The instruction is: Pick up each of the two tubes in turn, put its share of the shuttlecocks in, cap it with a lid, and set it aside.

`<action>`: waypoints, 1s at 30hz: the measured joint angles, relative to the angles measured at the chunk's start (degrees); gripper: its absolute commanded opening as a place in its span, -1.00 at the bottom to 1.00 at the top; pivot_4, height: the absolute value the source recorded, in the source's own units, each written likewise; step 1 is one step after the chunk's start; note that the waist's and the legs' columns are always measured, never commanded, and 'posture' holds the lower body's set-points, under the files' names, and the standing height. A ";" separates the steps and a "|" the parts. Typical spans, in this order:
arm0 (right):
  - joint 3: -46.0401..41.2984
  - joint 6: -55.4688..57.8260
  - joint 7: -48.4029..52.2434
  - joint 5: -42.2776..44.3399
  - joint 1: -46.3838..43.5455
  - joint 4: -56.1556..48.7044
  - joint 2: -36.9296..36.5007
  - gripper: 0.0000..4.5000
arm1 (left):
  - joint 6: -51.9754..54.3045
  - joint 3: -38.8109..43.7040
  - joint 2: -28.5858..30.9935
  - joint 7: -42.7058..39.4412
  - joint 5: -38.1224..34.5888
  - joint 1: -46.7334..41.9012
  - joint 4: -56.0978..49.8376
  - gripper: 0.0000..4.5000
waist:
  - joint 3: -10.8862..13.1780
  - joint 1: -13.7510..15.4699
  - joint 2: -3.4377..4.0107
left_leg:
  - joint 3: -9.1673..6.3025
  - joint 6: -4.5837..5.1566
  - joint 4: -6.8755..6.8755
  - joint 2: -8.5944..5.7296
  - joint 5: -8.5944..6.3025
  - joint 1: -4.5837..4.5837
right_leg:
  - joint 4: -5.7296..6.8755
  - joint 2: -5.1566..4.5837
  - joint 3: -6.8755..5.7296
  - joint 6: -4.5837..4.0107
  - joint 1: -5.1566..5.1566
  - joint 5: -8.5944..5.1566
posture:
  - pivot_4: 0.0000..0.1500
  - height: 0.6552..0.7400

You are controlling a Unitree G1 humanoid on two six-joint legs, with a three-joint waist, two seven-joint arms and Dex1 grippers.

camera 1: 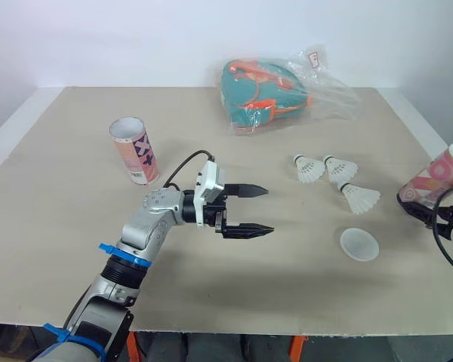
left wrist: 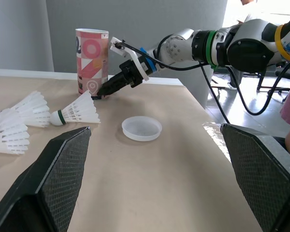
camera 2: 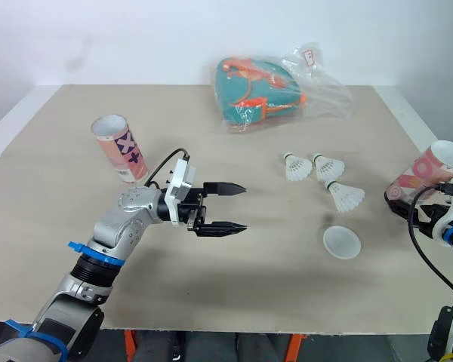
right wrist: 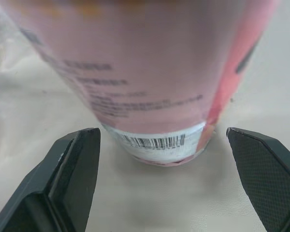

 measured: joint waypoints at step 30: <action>-2.65 14.58 12.54 19.27 15.67 -63.43 2.03 0.98 | 12.42 17.57 7.00 24.80 -9.05 32.84 -27.38 1.00 | 0.03 0.01 -0.21 | -0.25 0.07 0.18 0.01 0.10 0.10 | 0.00 0.14 0.12 0.35 0.12 0.00 | 1.00 1.00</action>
